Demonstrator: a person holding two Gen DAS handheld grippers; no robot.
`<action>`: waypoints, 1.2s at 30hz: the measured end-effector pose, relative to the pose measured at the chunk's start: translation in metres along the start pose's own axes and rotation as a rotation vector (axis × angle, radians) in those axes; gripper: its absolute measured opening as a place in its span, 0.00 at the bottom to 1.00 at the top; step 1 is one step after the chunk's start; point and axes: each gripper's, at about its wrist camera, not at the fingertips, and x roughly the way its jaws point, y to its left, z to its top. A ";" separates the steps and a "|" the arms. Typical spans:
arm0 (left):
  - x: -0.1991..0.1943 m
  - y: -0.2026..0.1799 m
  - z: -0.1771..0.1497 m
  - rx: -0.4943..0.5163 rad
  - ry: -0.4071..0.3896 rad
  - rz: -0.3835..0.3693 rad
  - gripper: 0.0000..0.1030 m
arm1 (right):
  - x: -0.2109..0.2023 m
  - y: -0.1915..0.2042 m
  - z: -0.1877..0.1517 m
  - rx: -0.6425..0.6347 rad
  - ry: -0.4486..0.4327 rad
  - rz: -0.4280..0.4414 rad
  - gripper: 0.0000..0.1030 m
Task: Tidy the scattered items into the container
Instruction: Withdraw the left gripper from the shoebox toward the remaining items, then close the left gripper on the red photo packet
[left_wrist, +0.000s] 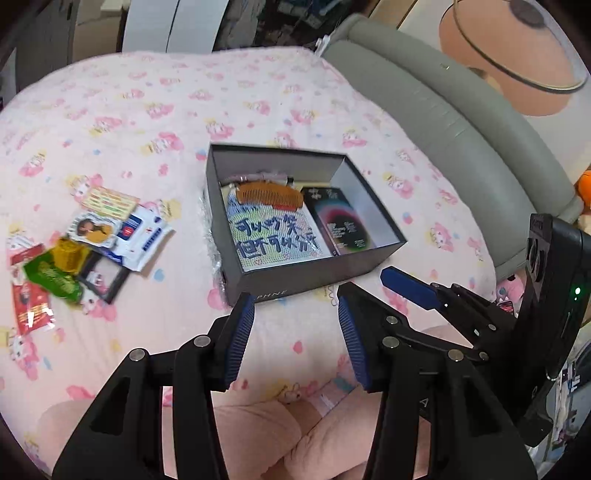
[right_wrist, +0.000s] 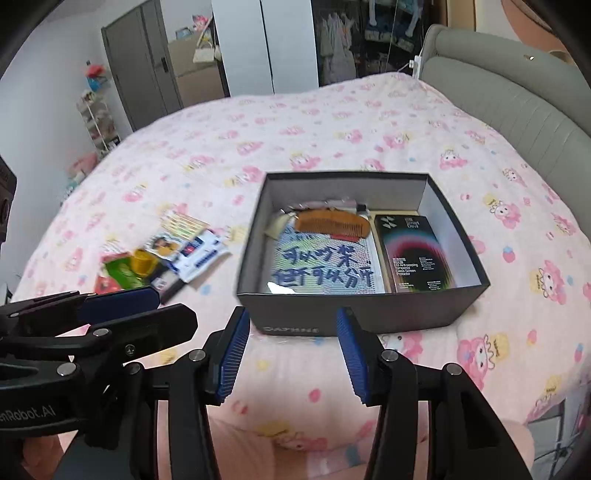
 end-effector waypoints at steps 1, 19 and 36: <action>-0.008 0.000 -0.004 -0.003 -0.011 0.011 0.48 | -0.009 0.006 -0.001 -0.008 -0.013 -0.004 0.44; -0.103 0.077 -0.041 -0.144 -0.126 0.181 0.49 | -0.028 0.127 -0.003 -0.090 -0.019 0.136 0.44; -0.056 0.226 -0.028 -0.372 -0.075 0.228 0.47 | 0.097 0.205 0.028 -0.205 0.144 0.267 0.44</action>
